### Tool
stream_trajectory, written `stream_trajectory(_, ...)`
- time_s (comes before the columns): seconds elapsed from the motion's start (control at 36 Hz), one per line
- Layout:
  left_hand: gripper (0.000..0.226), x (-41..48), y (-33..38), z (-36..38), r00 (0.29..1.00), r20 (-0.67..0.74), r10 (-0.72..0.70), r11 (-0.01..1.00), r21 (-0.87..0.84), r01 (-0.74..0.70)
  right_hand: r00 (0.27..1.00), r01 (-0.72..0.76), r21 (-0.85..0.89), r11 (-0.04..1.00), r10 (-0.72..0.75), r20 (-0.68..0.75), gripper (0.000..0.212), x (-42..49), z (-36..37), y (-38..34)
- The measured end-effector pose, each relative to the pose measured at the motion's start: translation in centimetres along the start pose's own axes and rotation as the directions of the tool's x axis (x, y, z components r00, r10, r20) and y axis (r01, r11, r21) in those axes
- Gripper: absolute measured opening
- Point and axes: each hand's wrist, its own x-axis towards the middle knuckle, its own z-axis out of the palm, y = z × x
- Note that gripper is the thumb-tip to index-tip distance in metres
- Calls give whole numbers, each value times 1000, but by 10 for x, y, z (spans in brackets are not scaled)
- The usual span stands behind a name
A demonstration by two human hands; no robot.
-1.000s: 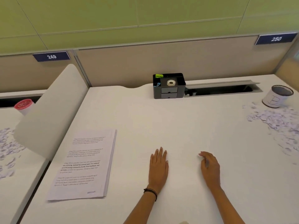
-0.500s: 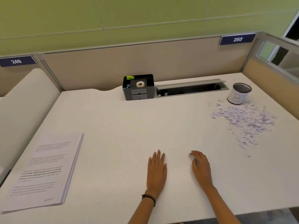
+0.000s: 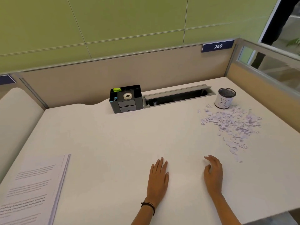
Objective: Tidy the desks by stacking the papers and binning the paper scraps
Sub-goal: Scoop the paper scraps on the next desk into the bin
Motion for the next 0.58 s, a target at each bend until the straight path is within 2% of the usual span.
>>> stream_trajectory(0.14,48,10,-6,-1,997,18,77,997,-20,-77,1000,-19,-20,1000,19,-9,41,4,1,0)
stream_trajectory(0.58,46,11,-17,-1,988,7,154,987,-58,-153,996,-41,-44,998,37,-81,41,4,3,-2)
